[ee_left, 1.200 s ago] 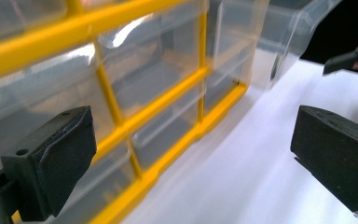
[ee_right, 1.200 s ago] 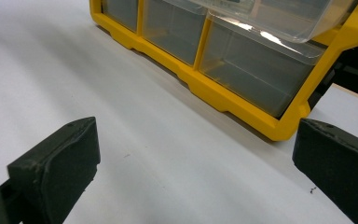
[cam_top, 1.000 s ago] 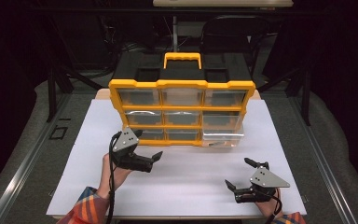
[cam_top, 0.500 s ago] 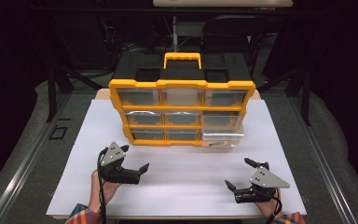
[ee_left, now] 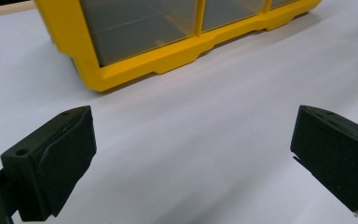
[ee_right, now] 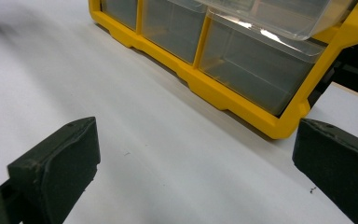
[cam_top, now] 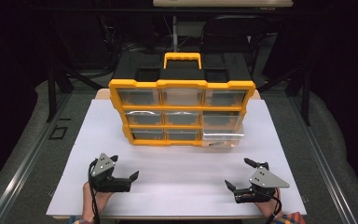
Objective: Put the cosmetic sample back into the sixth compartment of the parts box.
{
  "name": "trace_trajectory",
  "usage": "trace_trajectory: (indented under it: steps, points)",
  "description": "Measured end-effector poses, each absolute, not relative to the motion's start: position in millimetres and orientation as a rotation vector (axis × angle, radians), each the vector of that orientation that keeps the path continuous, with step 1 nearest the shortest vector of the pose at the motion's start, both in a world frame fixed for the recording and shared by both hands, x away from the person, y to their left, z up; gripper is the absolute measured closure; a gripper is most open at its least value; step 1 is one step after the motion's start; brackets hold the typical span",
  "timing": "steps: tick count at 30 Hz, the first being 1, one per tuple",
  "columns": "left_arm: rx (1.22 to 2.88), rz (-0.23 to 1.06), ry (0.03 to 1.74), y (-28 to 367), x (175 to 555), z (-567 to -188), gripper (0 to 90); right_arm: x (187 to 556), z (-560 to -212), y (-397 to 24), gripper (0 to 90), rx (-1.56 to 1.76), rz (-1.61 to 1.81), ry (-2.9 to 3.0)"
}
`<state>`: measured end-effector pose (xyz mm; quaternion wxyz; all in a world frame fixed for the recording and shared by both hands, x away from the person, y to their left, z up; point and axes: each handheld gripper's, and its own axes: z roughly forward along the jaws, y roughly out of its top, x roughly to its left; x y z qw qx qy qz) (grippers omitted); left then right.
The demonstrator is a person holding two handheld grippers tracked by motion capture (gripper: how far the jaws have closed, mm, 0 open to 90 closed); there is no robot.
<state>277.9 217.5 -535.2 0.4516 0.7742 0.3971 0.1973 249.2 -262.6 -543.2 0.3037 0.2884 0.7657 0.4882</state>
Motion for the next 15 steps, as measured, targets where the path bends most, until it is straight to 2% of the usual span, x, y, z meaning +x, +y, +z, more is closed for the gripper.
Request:
trace_trajectory:
  steps: [15]
  points:
    - [1.895,0.502,1.006,221.9,267.3,-552.4,0.0,249.6,-543.8,-262.0,0.0,0.761,1.293,2.034]
